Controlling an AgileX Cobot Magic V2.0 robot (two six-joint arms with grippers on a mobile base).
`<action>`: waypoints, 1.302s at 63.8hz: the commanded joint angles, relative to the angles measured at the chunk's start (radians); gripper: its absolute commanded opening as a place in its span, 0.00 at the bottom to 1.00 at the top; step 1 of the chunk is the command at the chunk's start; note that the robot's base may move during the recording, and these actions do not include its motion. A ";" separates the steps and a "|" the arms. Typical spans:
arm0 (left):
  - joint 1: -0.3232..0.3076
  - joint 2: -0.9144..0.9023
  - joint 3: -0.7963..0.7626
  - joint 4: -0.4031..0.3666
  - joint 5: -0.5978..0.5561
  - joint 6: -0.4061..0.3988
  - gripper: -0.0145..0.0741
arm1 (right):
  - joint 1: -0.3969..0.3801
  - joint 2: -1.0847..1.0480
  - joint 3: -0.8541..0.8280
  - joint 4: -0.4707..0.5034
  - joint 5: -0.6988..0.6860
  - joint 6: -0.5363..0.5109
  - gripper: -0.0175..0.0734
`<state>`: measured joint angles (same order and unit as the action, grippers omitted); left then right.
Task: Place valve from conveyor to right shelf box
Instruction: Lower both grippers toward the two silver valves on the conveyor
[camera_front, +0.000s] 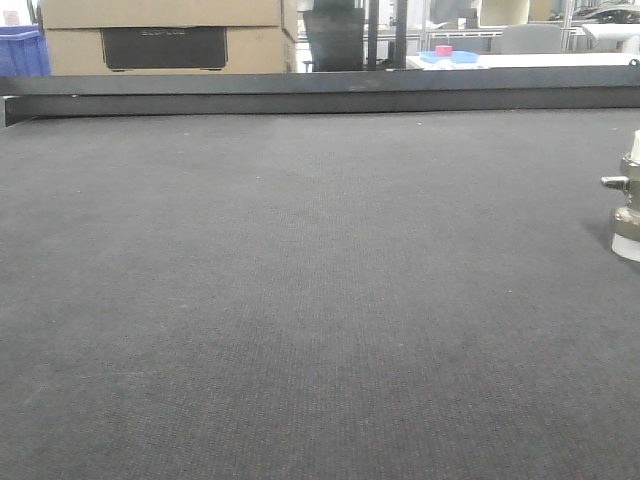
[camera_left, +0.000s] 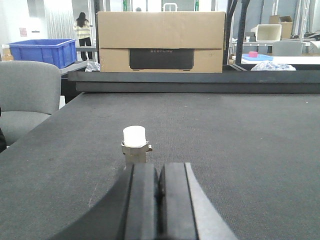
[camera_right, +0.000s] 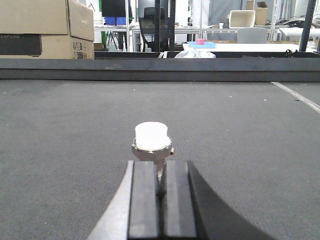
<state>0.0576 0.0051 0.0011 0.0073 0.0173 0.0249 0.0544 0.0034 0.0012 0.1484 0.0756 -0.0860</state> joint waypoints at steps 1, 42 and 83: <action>0.001 -0.005 -0.001 -0.007 -0.017 0.000 0.04 | 0.001 -0.003 -0.001 -0.002 -0.024 -0.002 0.01; 0.002 -0.005 -0.001 -0.007 -0.065 0.000 0.04 | 0.001 -0.003 -0.001 -0.004 -0.063 -0.002 0.01; 0.002 0.136 -0.422 0.088 0.180 0.000 0.23 | 0.001 0.068 -0.392 0.040 0.063 -0.002 0.19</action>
<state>0.0576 0.0760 -0.3349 0.0810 0.1160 0.0249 0.0544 0.0247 -0.3151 0.1833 0.0836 -0.0860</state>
